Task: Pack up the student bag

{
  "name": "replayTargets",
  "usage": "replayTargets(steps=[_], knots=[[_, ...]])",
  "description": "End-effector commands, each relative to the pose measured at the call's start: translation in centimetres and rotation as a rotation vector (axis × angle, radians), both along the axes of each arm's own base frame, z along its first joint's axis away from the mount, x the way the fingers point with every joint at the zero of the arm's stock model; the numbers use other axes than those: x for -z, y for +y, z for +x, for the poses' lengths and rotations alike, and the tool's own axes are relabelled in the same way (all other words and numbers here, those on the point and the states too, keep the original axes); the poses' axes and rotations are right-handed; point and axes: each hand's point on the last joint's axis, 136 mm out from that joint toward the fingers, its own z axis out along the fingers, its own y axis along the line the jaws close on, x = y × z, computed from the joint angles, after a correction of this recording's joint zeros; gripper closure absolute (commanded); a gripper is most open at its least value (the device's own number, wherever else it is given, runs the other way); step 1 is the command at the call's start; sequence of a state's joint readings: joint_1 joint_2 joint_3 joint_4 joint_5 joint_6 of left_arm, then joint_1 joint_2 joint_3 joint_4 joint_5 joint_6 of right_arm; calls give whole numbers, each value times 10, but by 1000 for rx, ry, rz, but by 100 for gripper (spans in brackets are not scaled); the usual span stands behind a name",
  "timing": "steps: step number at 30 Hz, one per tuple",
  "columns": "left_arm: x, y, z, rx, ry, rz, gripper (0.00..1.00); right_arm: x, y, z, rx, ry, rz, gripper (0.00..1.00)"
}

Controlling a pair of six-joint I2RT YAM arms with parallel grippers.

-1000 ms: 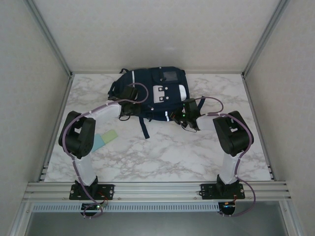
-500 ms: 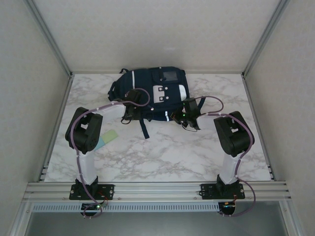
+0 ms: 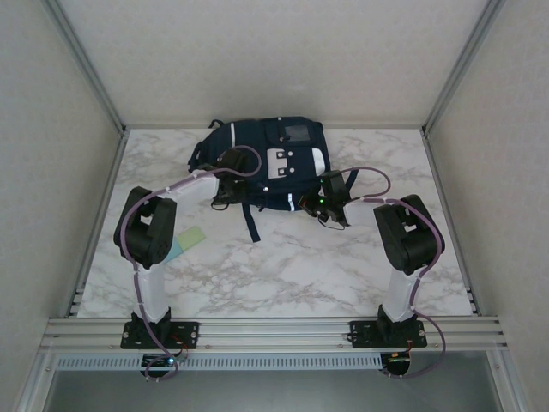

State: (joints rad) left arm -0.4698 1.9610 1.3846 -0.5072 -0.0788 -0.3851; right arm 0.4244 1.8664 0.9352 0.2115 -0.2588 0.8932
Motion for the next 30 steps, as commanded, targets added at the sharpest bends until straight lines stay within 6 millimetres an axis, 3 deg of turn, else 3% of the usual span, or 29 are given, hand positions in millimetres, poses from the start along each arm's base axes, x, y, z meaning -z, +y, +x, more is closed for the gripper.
replayTargets(steps=[1, 7, 14, 17, 21, 22, 24, 26, 28, 30], knots=[[-33, -12, -10, 79, 14, -56, 100, -4, -16, 0, 18, -5, -63, 100], [-48, -4, -30, 196, 83, -18, 100, -23, -17, -5, -10, -28, -62, 100], [-66, -40, -43, 326, 105, -200, 100, -56, -4, -26, -56, -25, 14, 64], [-63, -29, -39, 298, 89, -139, 100, -65, 5, -37, -69, -32, 32, 57], [-57, -4, -22, 176, 22, -10, 100, -70, 10, -43, -75, -48, 32, 55], [-57, -1, -17, 148, 3, 2, 96, -71, 11, -43, -76, -52, 33, 55], [-57, 2, -7, 91, -38, 14, 70, -72, 12, -42, -81, -58, 32, 55], [-57, -2, 0, 65, -71, 2, 55, -73, 12, -41, -83, -63, 31, 55], [-56, -8, 6, 52, -93, -10, 48, -74, 13, -42, -86, -65, 34, 55], [-53, -16, 9, 56, -94, -22, 47, -74, 13, -42, -85, -66, 33, 55]])
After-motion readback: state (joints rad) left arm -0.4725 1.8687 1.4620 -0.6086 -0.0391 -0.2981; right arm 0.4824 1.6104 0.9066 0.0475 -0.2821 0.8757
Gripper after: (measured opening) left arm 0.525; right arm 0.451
